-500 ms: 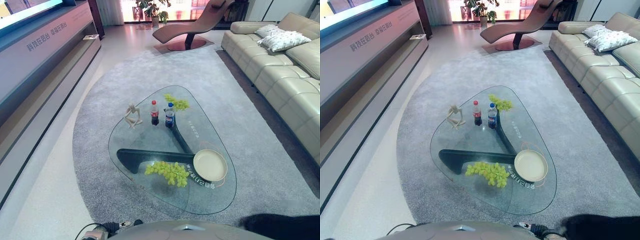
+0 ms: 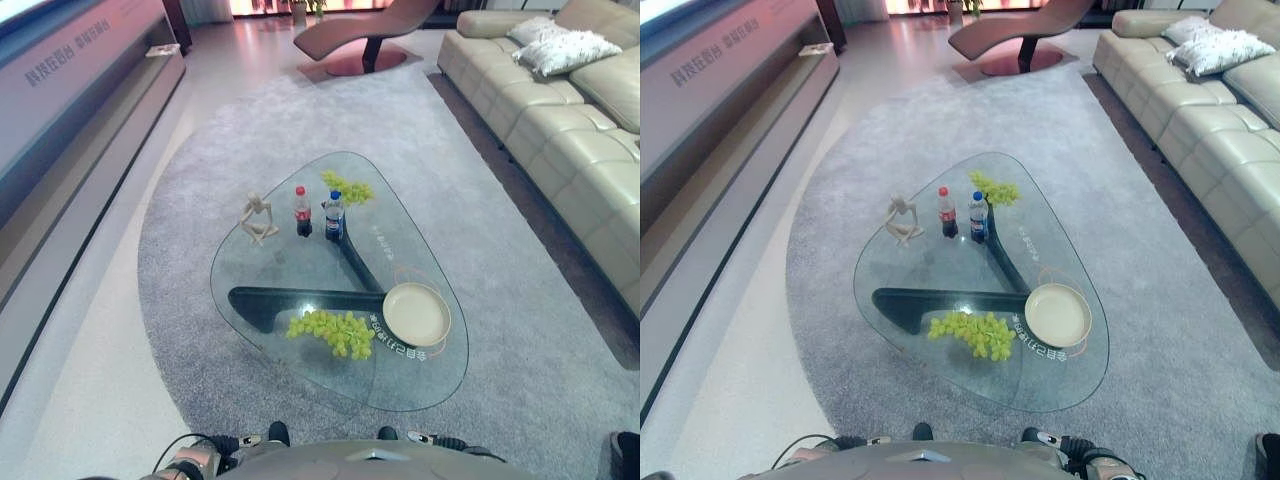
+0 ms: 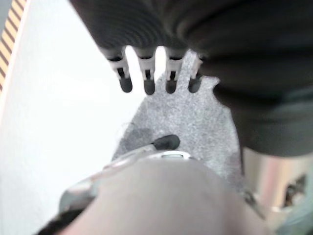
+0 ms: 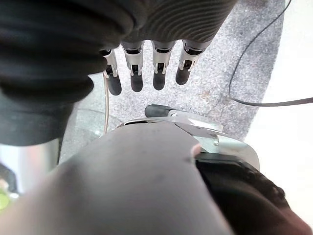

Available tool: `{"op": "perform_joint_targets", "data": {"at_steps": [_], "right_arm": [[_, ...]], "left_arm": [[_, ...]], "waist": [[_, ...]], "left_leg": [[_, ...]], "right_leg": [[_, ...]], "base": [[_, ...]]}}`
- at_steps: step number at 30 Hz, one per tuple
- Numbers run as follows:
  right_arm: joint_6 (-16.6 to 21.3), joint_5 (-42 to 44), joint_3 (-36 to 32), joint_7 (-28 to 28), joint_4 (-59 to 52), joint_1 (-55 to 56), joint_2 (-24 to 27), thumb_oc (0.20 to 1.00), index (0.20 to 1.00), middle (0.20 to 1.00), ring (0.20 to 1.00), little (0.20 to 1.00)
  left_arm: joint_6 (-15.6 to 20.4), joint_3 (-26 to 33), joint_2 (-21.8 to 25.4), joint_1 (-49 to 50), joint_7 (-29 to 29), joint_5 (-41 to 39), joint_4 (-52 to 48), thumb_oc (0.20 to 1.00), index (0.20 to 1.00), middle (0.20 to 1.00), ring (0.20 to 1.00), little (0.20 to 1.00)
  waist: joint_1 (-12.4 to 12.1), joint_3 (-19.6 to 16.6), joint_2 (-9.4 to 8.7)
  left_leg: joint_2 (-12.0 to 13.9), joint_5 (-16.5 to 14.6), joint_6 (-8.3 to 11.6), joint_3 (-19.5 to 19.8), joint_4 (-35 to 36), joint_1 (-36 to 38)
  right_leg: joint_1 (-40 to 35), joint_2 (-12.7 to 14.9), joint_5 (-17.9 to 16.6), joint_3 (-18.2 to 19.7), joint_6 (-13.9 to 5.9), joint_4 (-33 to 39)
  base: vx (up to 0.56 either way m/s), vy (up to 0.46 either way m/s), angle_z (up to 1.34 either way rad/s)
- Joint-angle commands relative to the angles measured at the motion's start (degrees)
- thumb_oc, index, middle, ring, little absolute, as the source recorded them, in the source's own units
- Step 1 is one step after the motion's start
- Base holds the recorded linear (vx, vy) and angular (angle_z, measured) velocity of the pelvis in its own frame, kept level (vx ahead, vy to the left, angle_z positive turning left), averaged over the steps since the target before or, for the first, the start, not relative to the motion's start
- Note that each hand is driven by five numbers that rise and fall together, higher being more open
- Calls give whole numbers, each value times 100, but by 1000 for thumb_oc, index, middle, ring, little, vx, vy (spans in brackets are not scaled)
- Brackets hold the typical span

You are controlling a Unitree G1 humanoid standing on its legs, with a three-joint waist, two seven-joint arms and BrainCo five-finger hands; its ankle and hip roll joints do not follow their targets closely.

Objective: Pick up fruits into the plate

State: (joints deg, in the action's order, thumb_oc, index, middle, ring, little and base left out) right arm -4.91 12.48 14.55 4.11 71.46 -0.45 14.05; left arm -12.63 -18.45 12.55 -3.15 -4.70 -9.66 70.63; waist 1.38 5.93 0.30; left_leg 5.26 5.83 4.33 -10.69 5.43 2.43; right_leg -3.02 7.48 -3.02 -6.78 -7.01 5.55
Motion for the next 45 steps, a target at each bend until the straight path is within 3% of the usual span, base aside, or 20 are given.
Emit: {"op": "perform_joint_targets", "data": {"at_steps": [1, 10, 20, 26, 35, 45], "right_arm": [[71, 242, 294, -23, -68, -504, -131, 1000, 1000, 1000, 1000, 1000], [302, 812, 378, 57, -382, -1104, 262, 1000, 1000, 1000, 1000, 1000], [469, 1602, 434, 65, -794, -1531, 649, 1000, 1000, 1000, 1000, 1000], [565, 1849, 384, 57, -945, -1640, 737, 1000, 1000, 1000, 1000, 1000], [719, 2288, 429, 62, -1066, -1817, 707, 1000, 1000, 1000, 1000, 1000], [749, 2607, 562, 57, -1124, -2037, 564, 1000, 1000, 1000, 1000, 1000]], "left_arm": [[252, -325, -158, -468, -161, 371, 262, 1000, 1000, 1000, 1000, 1000], [1114, -1002, 144, -1547, -651, 873, -601, 1000, 1000, 1000, 1000, 1000], [1009, -1612, 1368, -3232, -1360, 2039, -1381, 1000, 1000, 1000, 1000, 1000], [840, -1898, 1817, -4058, -1479, 2589, -1362, 1000, 1000, 1000, 1000, 1000], [447, -2448, 1890, -5007, -1431, 3542, -764, 1000, 1000, 1000, 1000, 1000], [183, -2966, 1401, -5433, -1146, 3869, -67, 1000, 1000, 1000, 1000, 1000]], "waist": [[82, 685, 6], [397, 1526, 183], [675, 2236, 264], [851, 2387, 271], [1077, 2387, 161], [1251, 2387, 27]], "left_leg": [[-30, -959, -185, 200, -76, 338], [-34, -719, -155, 196, -132, -245], [-60, -594, -73, 74, -121, -737], [-78, -553, -26, -5, -284, -1154], [-34, -522, 16, -125, -694, -1976], [24, -453, 31, -241, -858, -2540]], "right_leg": [[26, 54, 463, -106, 16, -433], [782, -69, 347, 288, 95, -640], [1493, -171, 226, 522, 114, -779], [1984, -226, 188, 620, 147, -929], [2822, -319, 155, 694, 215, -1218], [3444, -469, 169, 784, 237, -1480]], "base": [[-53, 16, -14], [-92, 54, -13], [-47, 9, -18], [-27, -32, -12], [-45, -59, -10], [-55, -53, -5]]}}
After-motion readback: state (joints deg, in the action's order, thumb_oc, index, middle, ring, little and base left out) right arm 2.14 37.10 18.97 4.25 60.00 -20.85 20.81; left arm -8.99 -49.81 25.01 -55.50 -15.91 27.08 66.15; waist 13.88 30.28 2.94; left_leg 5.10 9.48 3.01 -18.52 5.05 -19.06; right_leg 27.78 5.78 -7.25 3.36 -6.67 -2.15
